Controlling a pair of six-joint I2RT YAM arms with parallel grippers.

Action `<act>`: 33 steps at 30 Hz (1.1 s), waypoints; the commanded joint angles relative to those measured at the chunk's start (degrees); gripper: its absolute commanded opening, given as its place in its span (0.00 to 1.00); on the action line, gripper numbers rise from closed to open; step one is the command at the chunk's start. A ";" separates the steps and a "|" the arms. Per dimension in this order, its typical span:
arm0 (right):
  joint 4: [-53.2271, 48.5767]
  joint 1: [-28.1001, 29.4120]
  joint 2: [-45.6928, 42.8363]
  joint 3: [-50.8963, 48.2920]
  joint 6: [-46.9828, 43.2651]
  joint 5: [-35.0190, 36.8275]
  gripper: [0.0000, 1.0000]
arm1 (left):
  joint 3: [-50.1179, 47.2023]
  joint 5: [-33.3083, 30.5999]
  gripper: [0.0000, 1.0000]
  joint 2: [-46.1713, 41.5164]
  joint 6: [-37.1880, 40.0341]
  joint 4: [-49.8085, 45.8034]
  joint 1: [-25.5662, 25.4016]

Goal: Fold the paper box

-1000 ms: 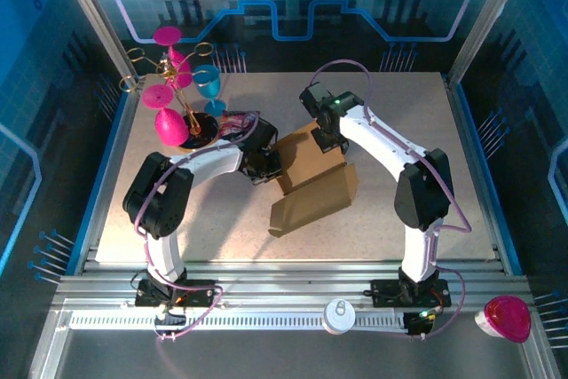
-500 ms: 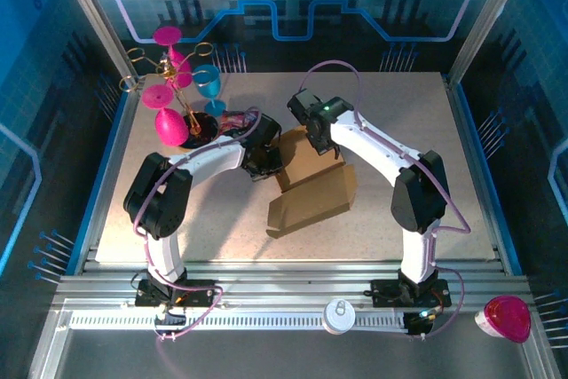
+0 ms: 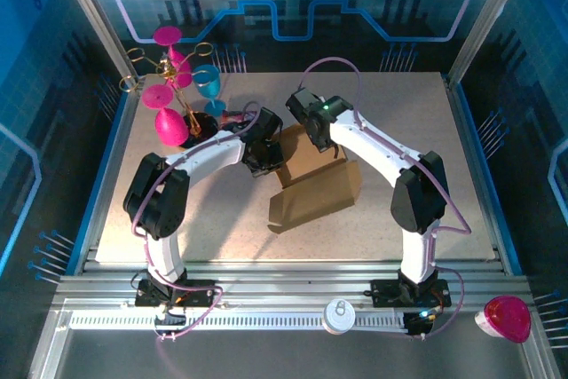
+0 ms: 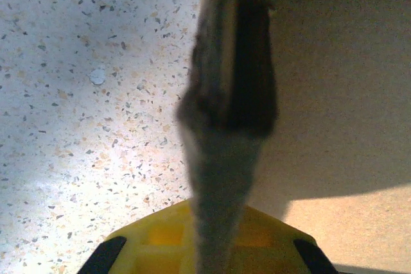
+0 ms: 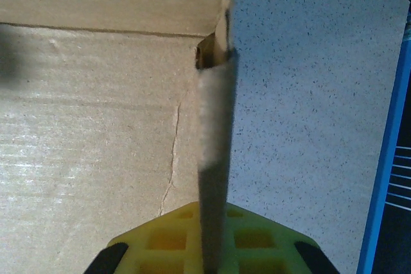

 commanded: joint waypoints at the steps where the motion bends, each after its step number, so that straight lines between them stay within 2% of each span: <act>1: -3.51 0.13 0.44 2.97 -0.75 0.01 0.00 | 1.56 -2.78 0.00 -1.87 -2.67 -5.56 -0.06; 3: -4.40 -0.24 0.42 5.32 -1.02 -3.16 0.04 | 1.50 -2.34 0.00 -2.19 -3.61 -5.58 -0.03; 6: -6.76 -1.23 0.73 9.60 -0.88 -7.61 0.19 | 1.47 -2.22 0.00 -2.41 -5.02 -5.88 0.00; 13: -12.97 -2.28 0.86 20.21 -0.12 -13.04 0.55 | 1.48 -2.50 0.00 -2.34 -7.30 -5.64 -0.08; 16: -15.21 -3.68 -0.62 23.36 2.39 -15.87 0.60 | 1.63 -1.92 0.00 -1.89 -8.32 -5.28 -0.05; 19: -17.93 -6.40 -3.98 23.35 8.10 -19.40 0.59 | 2.74 -2.23 0.00 -1.12 -9.03 -6.92 -0.30; 24: -17.26 -8.23 -16.42 10.38 20.27 -19.51 0.63 | 3.07 -2.88 0.00 -0.42 -10.73 -8.66 -0.64; 29: -11.32 -12.29 -32.20 -11.04 31.96 -28.99 0.64 | 2.53 -2.78 0.00 0.44 -12.40 -8.86 -1.38; 33: -10.26 -13.28 -37.29 -20.06 36.47 -34.90 0.64 | 2.24 -2.37 0.00 1.05 -13.12 -8.84 -1.70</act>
